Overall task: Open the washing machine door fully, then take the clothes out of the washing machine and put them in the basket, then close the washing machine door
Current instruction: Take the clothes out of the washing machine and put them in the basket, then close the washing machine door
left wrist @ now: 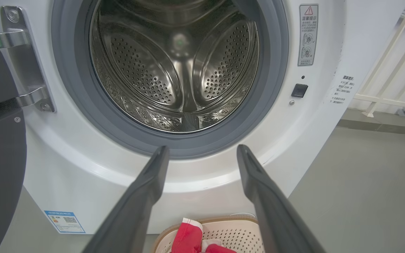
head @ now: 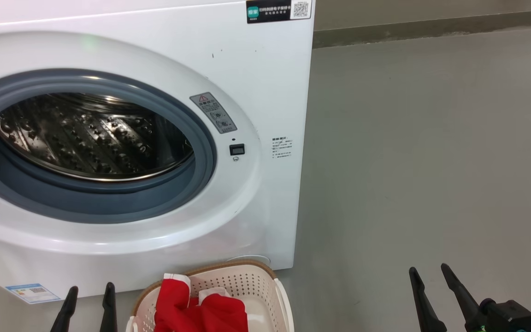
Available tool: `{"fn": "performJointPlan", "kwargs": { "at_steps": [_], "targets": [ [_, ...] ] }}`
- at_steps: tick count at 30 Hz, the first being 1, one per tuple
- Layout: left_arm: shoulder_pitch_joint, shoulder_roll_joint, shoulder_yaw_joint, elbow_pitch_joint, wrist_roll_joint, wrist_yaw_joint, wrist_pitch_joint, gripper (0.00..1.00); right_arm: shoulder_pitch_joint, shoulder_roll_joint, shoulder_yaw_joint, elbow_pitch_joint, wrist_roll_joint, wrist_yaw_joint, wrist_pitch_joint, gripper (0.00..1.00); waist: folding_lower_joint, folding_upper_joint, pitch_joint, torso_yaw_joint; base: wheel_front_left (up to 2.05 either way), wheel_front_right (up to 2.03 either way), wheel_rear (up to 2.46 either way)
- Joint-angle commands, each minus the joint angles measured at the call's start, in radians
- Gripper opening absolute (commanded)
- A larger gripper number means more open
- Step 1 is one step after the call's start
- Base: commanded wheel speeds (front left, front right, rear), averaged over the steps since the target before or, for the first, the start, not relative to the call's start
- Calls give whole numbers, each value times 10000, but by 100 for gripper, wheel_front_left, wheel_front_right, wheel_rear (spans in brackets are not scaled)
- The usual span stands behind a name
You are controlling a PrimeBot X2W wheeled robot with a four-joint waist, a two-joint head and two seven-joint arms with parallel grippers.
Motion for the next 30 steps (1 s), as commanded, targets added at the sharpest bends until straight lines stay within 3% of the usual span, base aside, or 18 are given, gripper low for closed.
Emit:
{"fn": "performJointPlan", "kwargs": {
  "at_steps": [1,22,30],
  "targets": [
    [-122,93,382,-316,149,-54,-51,100,-77,-112,204,-256,-105,65,-65,100,0,0,3,4,0,0,0],
    [-211,-7,385,-309,205,-54,-51,100,-118,-112,197,-295,-125,65,-65,100,0,0,17,68,-1,1,0],
    [-245,16,363,-296,172,-54,-51,100,-134,-112,175,-298,-122,65,-65,100,0,0,56,103,-75,75,0]
  ]
}}
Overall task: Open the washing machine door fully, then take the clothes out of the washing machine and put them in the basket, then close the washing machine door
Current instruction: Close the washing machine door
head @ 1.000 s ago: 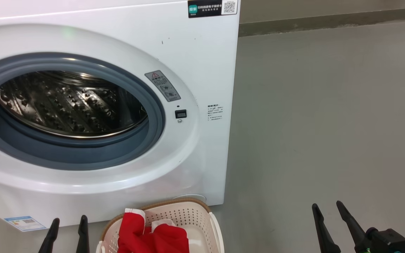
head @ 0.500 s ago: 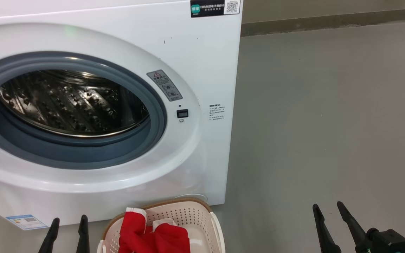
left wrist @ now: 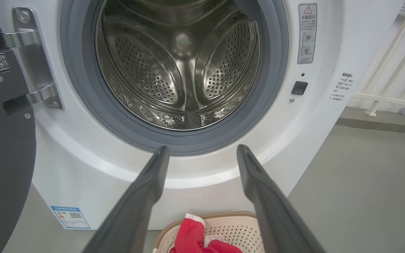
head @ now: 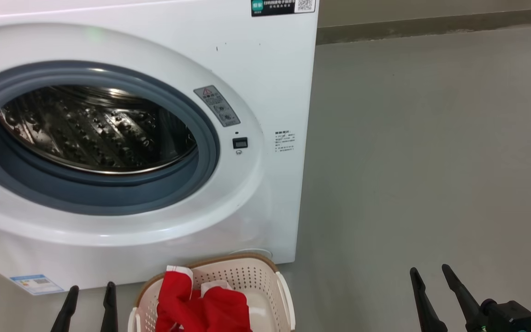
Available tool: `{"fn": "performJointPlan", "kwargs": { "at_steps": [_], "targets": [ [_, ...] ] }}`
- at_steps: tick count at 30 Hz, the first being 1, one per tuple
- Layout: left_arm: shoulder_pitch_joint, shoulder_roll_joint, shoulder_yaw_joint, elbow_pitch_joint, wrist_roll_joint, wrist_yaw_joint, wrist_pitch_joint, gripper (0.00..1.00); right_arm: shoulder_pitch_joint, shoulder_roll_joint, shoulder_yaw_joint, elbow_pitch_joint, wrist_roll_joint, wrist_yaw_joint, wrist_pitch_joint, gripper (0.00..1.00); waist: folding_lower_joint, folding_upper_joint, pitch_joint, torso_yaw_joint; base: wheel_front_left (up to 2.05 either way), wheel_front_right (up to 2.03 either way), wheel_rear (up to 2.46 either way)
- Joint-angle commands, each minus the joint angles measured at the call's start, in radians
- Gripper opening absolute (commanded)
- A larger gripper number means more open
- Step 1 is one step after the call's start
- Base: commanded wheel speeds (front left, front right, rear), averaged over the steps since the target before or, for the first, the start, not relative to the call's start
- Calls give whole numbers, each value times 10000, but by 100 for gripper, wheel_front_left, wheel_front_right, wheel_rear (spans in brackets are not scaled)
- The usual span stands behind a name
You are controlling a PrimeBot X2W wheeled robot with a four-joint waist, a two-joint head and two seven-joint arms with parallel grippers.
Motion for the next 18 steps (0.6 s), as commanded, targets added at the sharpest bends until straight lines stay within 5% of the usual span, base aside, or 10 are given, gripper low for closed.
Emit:
{"fn": "performJointPlan", "kwargs": {
  "at_steps": [1,18],
  "targets": [
    [-244,67,333,-276,34,-54,-51,100,-216,-119,213,-259,-119,65,-65,100,0,0,19,10,-137,137,0],
    [-305,68,286,-337,-164,-54,-51,100,-272,-119,179,-279,-142,65,-65,100,0,0,132,96,-131,131,0]
  ]
}}
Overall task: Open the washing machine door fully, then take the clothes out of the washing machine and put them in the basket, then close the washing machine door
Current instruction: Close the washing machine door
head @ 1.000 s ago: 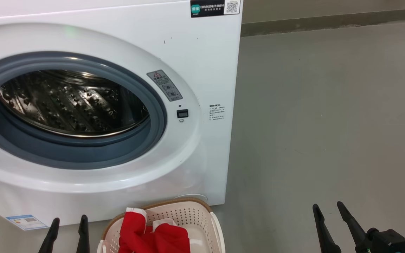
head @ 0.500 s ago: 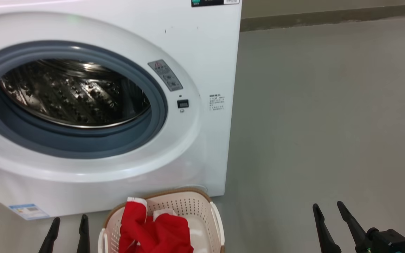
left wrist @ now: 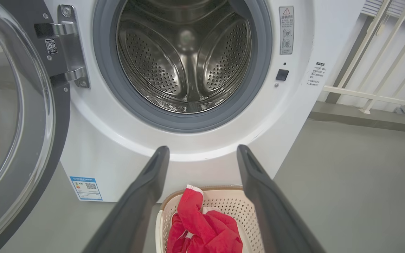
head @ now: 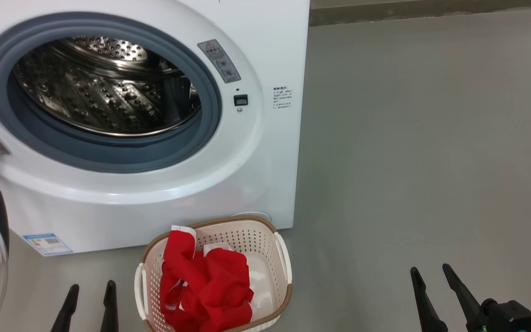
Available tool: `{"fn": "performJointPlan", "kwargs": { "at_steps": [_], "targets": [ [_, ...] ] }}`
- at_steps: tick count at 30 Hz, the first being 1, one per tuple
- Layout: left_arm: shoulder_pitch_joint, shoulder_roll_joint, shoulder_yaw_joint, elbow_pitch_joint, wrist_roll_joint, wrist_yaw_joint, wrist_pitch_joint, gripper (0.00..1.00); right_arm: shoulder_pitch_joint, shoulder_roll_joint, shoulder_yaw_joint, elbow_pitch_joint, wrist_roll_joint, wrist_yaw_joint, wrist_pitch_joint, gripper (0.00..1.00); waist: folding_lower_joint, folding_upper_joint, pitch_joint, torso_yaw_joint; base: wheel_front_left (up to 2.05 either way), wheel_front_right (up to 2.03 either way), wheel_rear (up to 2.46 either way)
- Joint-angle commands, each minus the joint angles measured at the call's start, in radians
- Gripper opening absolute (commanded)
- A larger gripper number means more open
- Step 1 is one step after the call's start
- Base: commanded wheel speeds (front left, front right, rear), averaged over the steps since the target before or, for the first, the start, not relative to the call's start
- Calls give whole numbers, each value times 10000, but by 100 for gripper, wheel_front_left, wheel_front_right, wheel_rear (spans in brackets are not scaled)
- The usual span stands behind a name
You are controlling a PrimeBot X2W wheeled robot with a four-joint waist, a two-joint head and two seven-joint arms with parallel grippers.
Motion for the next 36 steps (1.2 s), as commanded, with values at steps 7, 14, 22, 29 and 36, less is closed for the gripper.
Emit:
{"fn": "performJointPlan", "kwargs": {
  "at_steps": [7,14,22,29,36],
  "targets": [
    [-222,69,231,-346,-62,-54,-51,100,-226,-121,236,-260,-95,65,-65,100,0,-1,-72,25,-22,22,0],
    [-232,76,211,-330,-74,-54,-51,100,-206,-121,230,-265,-94,65,-65,100,0,-1,-79,63,0,0,0],
    [-237,65,140,-297,-96,-54,-51,100,-177,-121,233,-281,-106,65,-65,100,0,-1,-119,179,0,0,0],
    [-280,7,183,-205,-84,-54,-51,100,-188,-121,337,-297,-122,65,-65,100,0,-1,-157,685,0,0,0],
    [-190,-119,347,-62,28,-54,-51,100,-197,-121,495,-173,-174,65,-65,100,0,-1,-308,1677,0,0,0]
  ]
}}
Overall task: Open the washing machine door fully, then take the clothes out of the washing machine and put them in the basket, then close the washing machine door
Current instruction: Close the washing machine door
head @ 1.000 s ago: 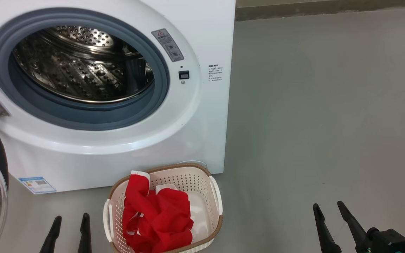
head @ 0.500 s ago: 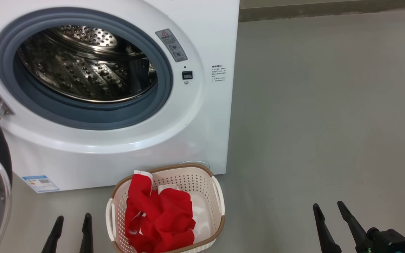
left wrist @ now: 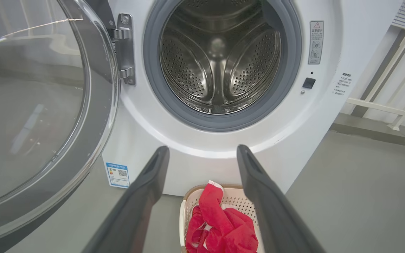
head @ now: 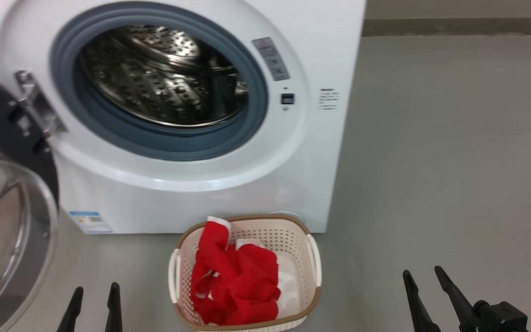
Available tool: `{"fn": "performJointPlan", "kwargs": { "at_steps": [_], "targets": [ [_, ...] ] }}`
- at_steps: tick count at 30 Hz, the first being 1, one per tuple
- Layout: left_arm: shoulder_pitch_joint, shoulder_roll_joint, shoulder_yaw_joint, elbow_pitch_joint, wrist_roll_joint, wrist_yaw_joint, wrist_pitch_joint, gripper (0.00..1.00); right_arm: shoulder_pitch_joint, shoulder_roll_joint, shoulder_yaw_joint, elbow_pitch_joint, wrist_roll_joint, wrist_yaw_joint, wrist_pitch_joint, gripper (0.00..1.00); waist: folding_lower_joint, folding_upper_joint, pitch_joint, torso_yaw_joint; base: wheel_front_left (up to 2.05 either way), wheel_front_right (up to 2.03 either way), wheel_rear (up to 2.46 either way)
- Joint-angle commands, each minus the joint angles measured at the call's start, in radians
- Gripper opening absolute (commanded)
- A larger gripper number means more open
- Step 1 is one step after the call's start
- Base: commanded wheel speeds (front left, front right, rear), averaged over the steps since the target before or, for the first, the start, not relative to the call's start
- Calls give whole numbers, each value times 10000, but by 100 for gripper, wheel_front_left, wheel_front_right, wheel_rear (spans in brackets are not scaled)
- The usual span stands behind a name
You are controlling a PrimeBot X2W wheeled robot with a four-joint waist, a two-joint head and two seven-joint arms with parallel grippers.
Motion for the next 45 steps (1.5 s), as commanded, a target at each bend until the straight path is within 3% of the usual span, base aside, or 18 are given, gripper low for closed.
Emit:
{"fn": "performJointPlan", "kwargs": {
  "at_steps": [1,17,29,41,42,43,44,45],
  "targets": [
    [-170,41,392,-167,77,-54,-51,100,-201,-121,262,-187,-152,65,-65,100,0,0,-121,588,0,0,0],
    [216,-103,620,8,-95,-54,-51,100,-194,-121,724,67,-179,65,-65,100,0,0,-482,3270,0,0,0],
    [371,-105,1144,-144,-897,151,-51,100,-1307,-263,1799,606,-137,65,-65,100,0,0,-93,3677,0,0,0],
    [432,-106,1104,-156,-1107,156,-51,100,-1401,-306,1918,750,-4,65,-65,100,0,0,-133,3657,0,0,0],
    [419,-106,1064,-149,-1121,136,-51,91,-1367,-300,1903,742,-1,65,-65,100,0,0,-146,3646,0,0,0],
    [395,-106,1035,-168,-1107,116,-51,35,-1329,-291,1888,731,1,65,-65,100,0,0,-159,3637,0,0,0],
    [350,-106,1035,-210,-1117,97,-51,0,-1291,-280,1874,716,2,65,-65,100,0,0,-168,3630,0,0,0],
    [284,-106,1053,-283,-1160,77,-51,0,-1253,-268,1850,702,8,65,-65,100,0,0,-174,3625,0,0,0]
  ]
}}
